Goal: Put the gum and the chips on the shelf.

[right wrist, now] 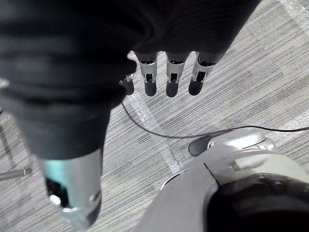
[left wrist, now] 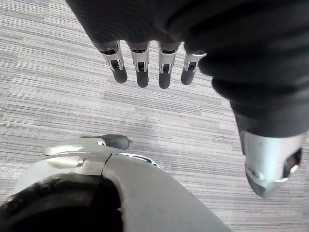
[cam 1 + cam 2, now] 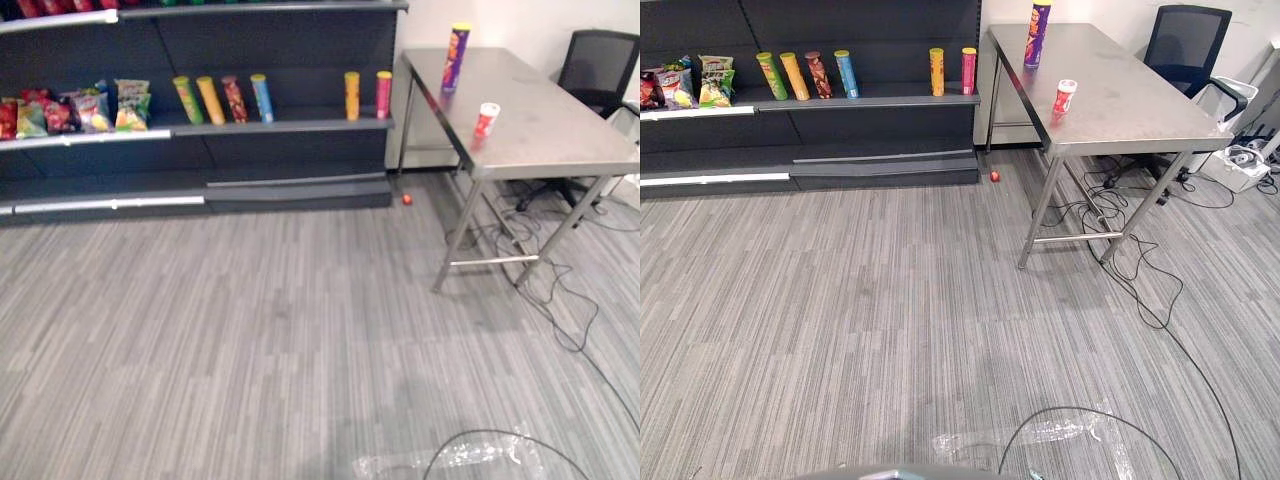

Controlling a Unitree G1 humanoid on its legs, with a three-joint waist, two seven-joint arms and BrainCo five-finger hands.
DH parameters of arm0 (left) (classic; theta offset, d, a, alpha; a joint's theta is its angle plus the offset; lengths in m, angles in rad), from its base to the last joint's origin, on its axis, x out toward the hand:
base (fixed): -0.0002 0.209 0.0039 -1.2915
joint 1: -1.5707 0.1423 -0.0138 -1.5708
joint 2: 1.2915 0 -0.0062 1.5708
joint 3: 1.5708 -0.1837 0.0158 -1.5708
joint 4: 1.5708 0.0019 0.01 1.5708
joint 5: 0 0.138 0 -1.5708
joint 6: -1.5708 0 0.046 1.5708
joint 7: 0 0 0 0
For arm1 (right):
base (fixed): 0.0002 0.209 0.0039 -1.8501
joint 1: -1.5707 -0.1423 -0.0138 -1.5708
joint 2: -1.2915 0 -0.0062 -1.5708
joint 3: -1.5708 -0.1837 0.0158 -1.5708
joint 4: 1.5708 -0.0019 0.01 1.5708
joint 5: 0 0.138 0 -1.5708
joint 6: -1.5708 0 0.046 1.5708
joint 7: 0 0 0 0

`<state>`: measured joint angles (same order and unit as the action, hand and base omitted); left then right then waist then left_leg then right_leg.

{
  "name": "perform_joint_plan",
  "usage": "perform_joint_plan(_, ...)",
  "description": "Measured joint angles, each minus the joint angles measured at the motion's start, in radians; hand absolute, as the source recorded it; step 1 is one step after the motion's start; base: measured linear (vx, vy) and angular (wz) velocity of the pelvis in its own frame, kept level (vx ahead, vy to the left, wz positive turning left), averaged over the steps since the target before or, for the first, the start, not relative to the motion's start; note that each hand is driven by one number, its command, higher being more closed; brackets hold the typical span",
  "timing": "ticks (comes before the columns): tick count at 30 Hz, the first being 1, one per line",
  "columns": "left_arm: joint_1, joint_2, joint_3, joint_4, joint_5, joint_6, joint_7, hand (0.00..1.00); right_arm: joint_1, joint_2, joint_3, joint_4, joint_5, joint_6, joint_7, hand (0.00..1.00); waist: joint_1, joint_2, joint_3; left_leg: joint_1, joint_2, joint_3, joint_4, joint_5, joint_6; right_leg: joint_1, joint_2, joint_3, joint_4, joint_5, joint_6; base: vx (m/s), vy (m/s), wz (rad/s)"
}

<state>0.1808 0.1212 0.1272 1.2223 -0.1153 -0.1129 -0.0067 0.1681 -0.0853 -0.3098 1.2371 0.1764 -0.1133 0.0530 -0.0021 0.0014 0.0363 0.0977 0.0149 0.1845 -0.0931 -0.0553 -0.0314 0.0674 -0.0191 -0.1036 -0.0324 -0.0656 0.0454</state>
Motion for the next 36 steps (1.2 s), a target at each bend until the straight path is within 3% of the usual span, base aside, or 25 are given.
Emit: perform_joint_plan(36,-0.002,0.001,-0.003,0.002,-0.003,-0.012,0.001,0.00,-0.008,-0.001,0.014,0.001,0.004,-0.024,-0.001,0.00,-0.005,-0.010,0.024,0.015,0.003,0.001,-0.008,0.002,0.003,0.029,0.002,-0.024,-0.024,0.001,0.001,-0.02,-0.013,0.01)
